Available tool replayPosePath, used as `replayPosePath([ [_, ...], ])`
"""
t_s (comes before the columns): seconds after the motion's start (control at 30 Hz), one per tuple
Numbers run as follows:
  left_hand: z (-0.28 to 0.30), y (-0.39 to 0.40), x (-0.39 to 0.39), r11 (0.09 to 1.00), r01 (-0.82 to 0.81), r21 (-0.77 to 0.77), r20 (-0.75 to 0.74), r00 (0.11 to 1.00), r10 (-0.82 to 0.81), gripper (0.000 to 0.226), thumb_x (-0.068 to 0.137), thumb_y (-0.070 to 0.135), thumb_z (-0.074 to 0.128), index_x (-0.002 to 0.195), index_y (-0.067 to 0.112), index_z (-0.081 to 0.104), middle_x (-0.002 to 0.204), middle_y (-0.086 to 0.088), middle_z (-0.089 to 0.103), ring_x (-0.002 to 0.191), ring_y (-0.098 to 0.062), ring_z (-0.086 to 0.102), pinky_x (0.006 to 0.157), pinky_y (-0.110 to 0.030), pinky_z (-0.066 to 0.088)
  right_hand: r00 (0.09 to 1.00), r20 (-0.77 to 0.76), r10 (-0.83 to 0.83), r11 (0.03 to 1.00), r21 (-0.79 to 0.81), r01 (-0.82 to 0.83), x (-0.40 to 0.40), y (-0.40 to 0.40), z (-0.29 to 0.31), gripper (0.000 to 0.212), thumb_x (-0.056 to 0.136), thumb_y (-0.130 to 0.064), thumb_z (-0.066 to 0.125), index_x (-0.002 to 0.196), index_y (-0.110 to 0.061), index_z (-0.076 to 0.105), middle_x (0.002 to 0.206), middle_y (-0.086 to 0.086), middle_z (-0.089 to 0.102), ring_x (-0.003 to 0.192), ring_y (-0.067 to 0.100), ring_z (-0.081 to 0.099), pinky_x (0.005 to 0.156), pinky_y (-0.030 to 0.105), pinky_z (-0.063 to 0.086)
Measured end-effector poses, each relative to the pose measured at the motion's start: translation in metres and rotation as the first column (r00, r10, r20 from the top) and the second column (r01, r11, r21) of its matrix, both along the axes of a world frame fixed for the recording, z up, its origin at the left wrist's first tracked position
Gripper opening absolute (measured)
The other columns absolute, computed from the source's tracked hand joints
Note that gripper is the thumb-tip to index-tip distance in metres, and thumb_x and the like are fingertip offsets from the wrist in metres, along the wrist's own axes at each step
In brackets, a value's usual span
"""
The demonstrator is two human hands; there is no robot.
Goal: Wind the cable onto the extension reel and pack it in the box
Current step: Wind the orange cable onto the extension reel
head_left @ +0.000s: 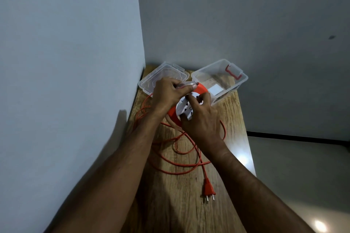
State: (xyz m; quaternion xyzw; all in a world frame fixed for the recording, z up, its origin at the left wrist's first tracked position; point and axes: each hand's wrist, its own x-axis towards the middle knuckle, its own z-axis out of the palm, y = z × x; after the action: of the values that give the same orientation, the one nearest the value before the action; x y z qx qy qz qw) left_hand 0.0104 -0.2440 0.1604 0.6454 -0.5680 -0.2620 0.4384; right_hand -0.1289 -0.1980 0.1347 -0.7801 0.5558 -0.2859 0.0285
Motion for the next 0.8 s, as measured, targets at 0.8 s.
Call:
replayPosePath([
  [0.8, -0.013, 0.013, 0.017, 0.981, -0.192, -0.011, 0.026, 0.981, 0.192, 0.038, 0.084, 0.055, 0.076, 0.077, 0.017, 0.078, 0.073, 0.004, 0.075, 0.059, -0.002, 0.066, 0.060, -0.031, 0.060, 0.441, 0.740, -0.508, 0.807, 0.588, -0.057, 0.023, 0.005, 0.001, 0.035, 0.085, -0.026, 0.080, 0.114, -0.016, 0.065, 0.089, 0.009, 0.075, 0.068, 0.019, 0.076, 0.062, 0.039, 0.064],
])
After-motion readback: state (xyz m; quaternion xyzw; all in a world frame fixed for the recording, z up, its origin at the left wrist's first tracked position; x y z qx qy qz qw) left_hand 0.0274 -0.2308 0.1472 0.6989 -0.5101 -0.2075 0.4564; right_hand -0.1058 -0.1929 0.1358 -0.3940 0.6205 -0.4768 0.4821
